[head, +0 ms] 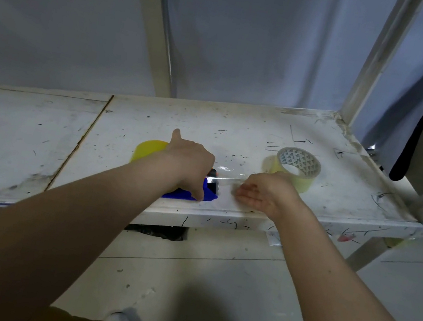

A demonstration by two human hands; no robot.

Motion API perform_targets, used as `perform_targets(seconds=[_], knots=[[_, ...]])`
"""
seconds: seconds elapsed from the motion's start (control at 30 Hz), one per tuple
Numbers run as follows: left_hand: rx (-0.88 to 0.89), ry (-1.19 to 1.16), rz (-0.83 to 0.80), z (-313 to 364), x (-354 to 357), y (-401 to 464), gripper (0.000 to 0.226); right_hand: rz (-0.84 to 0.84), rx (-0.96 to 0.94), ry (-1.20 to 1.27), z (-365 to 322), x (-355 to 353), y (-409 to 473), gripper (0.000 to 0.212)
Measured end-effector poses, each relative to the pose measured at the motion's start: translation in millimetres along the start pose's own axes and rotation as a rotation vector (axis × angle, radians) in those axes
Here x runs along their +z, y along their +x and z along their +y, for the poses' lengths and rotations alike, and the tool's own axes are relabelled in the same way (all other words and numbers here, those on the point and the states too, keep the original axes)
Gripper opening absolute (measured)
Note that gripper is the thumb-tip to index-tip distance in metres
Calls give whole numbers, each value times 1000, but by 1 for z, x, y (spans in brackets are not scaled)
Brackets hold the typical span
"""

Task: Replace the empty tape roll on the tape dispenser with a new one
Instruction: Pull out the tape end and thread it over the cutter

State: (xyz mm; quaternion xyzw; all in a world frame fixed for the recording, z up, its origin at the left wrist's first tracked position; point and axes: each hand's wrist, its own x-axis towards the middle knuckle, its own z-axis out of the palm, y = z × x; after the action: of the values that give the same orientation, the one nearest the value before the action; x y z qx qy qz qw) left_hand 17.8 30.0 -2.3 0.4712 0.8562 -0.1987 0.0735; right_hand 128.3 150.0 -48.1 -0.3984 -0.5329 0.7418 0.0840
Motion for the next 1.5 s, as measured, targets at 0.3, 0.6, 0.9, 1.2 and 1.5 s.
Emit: perform_targets(seconds=[0.3, 0.6, 0.9, 1.2, 1.5], knots=[[22, -43, 8, 3, 3, 8, 51, 44, -24, 41, 0, 5, 12, 30], [21, -56, 28, 0, 2, 5, 47, -21, -103, -215, 5, 2, 17, 13], [25, -258, 141, -25, 0, -8, 58, -89, -10, 165, 0, 0, 14, 11], [1, -671, 215, -44, -7, -13, 58, -206, 117, 457, -10, -1, 4, 9], [86, -1307, 251, -61, -6, -21, 54, -177, -134, 166, -22, 9, -14, 8]])
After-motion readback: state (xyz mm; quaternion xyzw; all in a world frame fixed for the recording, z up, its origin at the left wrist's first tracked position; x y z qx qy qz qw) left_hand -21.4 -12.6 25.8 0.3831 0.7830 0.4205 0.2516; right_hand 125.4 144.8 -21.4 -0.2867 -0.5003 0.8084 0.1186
